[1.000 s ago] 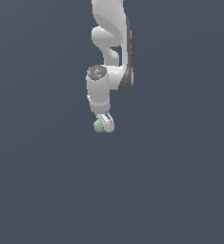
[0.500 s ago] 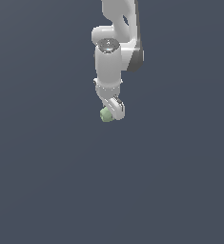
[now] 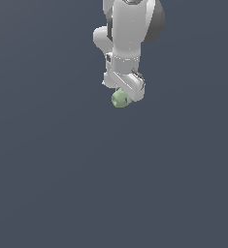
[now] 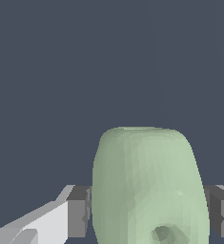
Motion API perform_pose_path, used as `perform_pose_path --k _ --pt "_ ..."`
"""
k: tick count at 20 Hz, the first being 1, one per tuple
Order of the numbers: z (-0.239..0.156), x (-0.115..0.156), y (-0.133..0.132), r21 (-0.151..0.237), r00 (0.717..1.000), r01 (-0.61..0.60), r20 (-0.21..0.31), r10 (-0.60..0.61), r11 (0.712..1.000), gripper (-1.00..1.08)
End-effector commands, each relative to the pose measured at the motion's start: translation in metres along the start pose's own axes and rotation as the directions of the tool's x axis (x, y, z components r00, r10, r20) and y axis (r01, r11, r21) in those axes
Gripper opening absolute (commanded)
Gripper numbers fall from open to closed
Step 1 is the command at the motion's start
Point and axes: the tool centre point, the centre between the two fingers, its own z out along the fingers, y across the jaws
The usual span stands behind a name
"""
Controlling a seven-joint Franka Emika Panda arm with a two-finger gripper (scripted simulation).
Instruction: Pick up the object and move it to a goal position.
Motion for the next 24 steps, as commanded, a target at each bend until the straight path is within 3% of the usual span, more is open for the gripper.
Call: perform_pose_path --k 1,13,24 --pt "-0.025 -0.012 -0.004 -0.001 1.000 0.000 0.000 0.000 1.000 -1.00" --pt "-0.122 -0.056 -0.025 0.000 1.000 0.002 0.003 -0.002 1.000 -1.00" --pt "-0.149 -0.068 -0.032 0.001 1.000 0.002 0.005 -0.002 1.000 -1.00"
